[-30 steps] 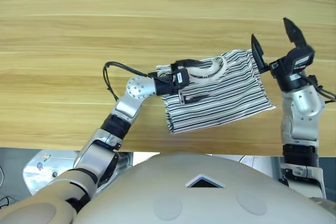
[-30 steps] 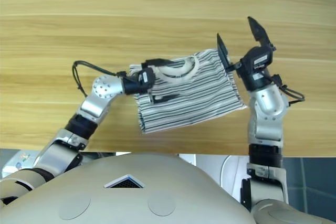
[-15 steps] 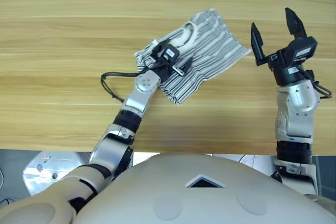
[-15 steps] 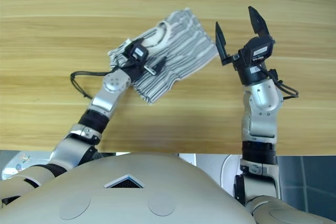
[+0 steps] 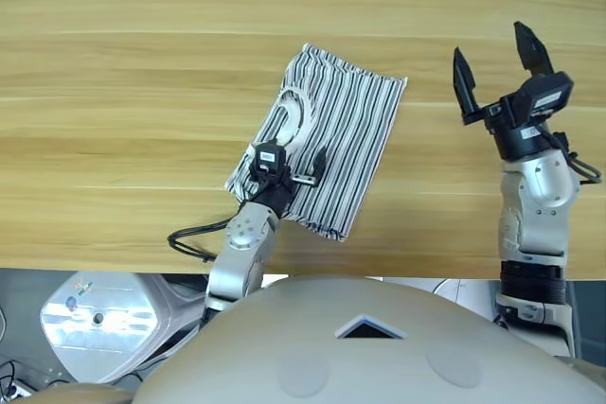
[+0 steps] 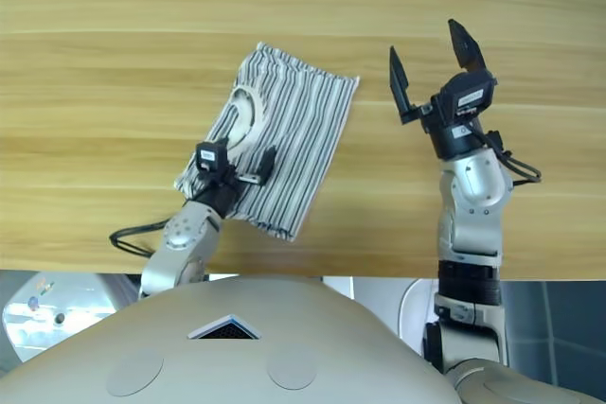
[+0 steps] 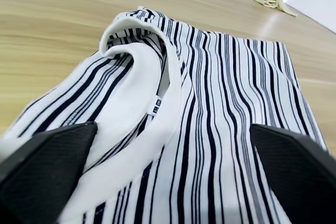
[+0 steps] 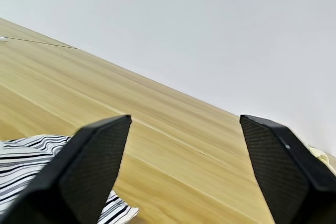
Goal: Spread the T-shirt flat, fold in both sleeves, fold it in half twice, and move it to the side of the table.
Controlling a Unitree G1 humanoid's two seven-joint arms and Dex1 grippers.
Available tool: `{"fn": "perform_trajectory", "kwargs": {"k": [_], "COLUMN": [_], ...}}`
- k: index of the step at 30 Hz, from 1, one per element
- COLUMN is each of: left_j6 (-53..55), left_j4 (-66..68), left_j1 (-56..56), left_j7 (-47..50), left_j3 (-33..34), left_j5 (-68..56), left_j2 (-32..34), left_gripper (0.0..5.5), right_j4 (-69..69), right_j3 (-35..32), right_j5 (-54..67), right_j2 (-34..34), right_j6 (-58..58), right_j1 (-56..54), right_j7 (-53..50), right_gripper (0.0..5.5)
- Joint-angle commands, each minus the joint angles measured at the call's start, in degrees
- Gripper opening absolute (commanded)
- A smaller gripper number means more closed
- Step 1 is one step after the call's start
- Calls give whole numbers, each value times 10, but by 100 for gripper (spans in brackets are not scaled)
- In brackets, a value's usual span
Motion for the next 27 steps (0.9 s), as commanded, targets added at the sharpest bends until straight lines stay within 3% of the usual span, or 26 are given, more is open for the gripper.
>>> {"fn": "perform_trajectory", "kwargs": {"k": [1, 5, 8, 9, 12, 14, 16, 23, 27], "left_j6": [62, 2, -76, -112, -182, -158, -102, 26, 32], "left_j4": [24, -11, -74, -92, -87, -42, 11, 57, 50], "left_j1": [40, 35, 13, -6, -99, -142, -146, -75, -42], "left_j7": [59, 67, 3, -16, -16, 48, 90, 101, 102], "left_j3": [-49, -69, -104, -94, 42, 127, 168, 162, 136], "left_j5": [-29, -62, -66, -55, -32, 6, 54, 82, 150], "left_j2": [-93, -104, -45, -20, 38, 56, 80, 61, 99], "left_gripper": [539, 539, 539, 539, 539, 539, 539, 539, 539], "right_j4": [-1, 31, 69, 83, 91, 81, 67, 57, 58], "right_j3": [10, 44, 53, 57, 65, 72, 75, 81, 79], "right_j5": [-15, -73, -202, -252, -305, -308, -302, -296, -297], "right_j2": [-4, 4, -32, -51, -80, -83, -79, -66, -63], "right_j6": [9, -19, -16, -13, -3, -1, 1, 5, 7], "right_j1": [14, 37, 44, 46, 56, 60, 70, 76, 75], "right_j7": [7, -8, -64, -83, -83, -76, -74, -83, -90], "right_gripper": [383, 383, 383, 383, 383, 383, 383, 383, 383]}}
